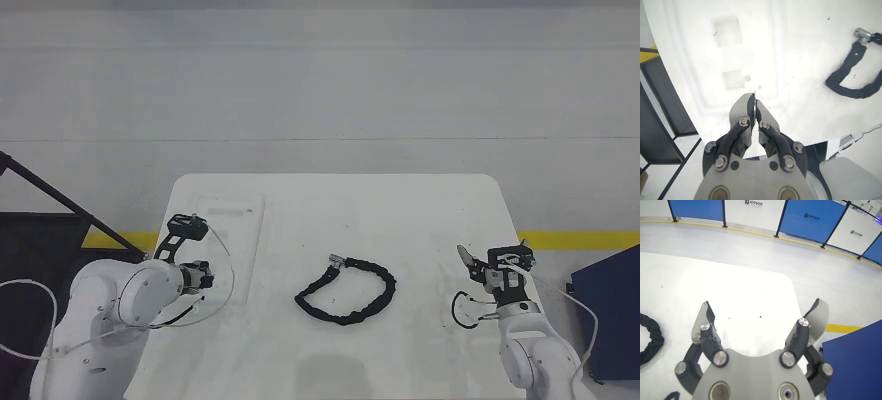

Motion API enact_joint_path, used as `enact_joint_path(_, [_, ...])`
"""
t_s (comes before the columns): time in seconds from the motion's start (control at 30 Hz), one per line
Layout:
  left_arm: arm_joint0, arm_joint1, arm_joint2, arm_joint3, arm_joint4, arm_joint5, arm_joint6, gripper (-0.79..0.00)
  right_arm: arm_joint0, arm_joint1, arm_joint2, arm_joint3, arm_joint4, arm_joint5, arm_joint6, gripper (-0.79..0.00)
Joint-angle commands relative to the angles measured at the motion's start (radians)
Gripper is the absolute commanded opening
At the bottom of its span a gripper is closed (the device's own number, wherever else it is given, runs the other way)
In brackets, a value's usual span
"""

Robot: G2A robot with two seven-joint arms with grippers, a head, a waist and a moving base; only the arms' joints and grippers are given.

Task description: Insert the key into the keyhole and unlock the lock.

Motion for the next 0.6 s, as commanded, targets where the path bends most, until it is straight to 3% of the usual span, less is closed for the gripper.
enact_joint_path(0.0, [0.040, 0.014, -0.058, -0.008, -0.124, -0.037, 0.000, -0.785, 0.000, 0.000, 0.000, 0.000, 0.000, 0.000, 0.000, 0.000])
enact_joint_path(0.1, [0.081, 0.031, -0.163, 0.004, -0.306, -0.072, 0.000, -0.785, 0.000, 0.000, 0.000, 0.000, 0.000, 0.000, 0.000, 0.000])
enact_joint_path(0.2, [0.111, 0.038, -0.257, 0.073, -0.486, -0.137, 0.005, -0.785, 0.000, 0.000, 0.000, 0.000, 0.000, 0.000, 0.000, 0.000])
enact_joint_path(0.33, [0.161, 0.036, -0.328, 0.234, -0.752, -0.366, 0.095, -0.785, 0.000, 0.000, 0.000, 0.000, 0.000, 0.000, 0.000, 0.000])
enact_joint_path(0.43, [0.190, 0.035, -0.332, 0.362, -0.900, -0.531, 0.163, -0.785, 0.000, 0.000, 0.000, 0.000, 0.000, 0.000, 0.000, 0.000])
enact_joint_path(0.57, [0.242, 0.059, -0.244, 0.388, -0.953, -0.688, 0.320, -0.785, 0.000, 0.000, 0.000, 0.000, 0.000, 0.000, 0.000, 0.000])
